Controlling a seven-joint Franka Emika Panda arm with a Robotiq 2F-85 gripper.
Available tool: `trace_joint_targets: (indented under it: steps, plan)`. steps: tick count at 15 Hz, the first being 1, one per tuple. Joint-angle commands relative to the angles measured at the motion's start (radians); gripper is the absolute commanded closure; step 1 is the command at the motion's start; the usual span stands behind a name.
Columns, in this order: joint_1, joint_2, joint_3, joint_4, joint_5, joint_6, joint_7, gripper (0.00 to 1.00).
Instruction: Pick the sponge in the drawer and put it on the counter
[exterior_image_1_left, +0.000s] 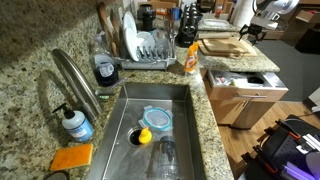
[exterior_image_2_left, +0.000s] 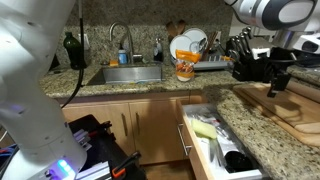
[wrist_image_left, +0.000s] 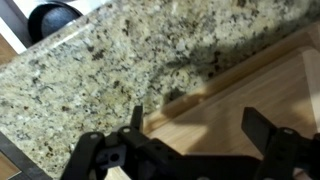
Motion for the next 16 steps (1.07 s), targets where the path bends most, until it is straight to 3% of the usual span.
trace_joint_targets:
  steps: [1, 9, 11, 12, 13, 16]
  plan:
    - [0.054, -0.039, -0.032, -0.07, -0.089, -0.117, 0.021, 0.0]
    - [0.122, -0.095, -0.034, -0.171, -0.196, -0.279, -0.013, 0.0]
    - [0.123, -0.112, -0.027, -0.205, -0.201, -0.279, -0.073, 0.0]
    - [0.114, -0.142, -0.024, -0.228, -0.184, -0.223, -0.11, 0.0]
    - [0.122, -0.067, -0.032, -0.145, -0.184, -0.267, -0.049, 0.0]
    - [0.112, -0.066, -0.023, -0.138, -0.186, -0.297, -0.109, 0.0]
